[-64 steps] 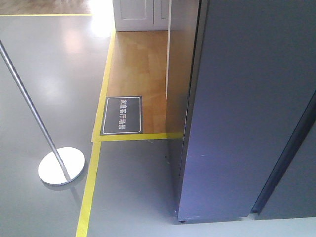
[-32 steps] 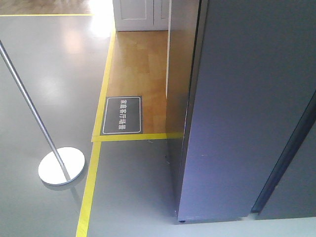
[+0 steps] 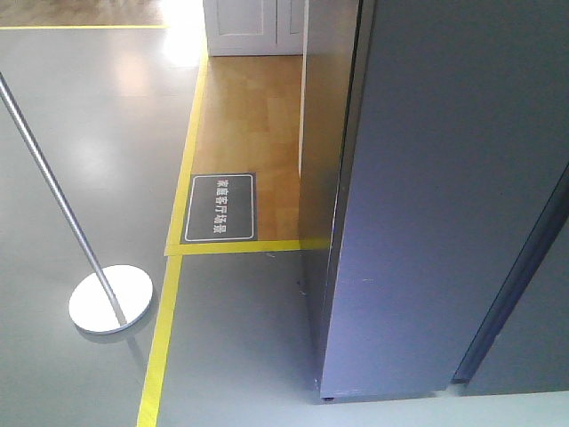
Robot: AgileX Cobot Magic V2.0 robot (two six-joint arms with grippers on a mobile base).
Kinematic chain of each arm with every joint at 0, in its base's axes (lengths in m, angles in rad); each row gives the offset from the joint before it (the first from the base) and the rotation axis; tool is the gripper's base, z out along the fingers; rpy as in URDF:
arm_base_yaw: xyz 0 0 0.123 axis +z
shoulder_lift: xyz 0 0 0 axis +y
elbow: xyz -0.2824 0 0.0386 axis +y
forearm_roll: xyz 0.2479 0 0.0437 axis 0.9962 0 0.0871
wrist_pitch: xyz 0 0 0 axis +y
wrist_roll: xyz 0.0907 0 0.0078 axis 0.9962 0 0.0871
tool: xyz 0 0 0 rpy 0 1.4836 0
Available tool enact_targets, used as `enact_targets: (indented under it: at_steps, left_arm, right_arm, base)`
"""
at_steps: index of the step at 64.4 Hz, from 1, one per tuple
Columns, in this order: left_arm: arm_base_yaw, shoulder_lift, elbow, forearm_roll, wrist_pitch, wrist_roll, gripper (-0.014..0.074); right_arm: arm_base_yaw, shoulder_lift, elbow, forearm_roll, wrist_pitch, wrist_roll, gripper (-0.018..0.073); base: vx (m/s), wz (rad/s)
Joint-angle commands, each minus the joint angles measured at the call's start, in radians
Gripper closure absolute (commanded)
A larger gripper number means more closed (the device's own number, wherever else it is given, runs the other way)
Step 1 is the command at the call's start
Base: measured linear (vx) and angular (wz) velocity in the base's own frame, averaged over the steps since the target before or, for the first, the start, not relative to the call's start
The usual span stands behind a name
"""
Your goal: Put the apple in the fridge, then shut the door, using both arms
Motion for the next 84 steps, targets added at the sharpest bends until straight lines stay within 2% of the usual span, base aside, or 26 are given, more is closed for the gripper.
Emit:
enact_targets:
  at_steps: [1,84]
  left_arm:
    - [0.000,-0.015,-0.017,0.000,-0.068,-0.009,0.0603]
    - [0.000,-0.015,-0.017,0.000,-0.068,-0.009,0.0603]
  right_arm:
    - [0.001,-0.011,-0.003,-0.008,-0.080,-0.004,0.0562]
    - [0.001,-0.011,-0.004,-0.008,-0.081,-0.004,0.0562]
  base:
    - [0.00,0.00]
    - [0.00,0.00]
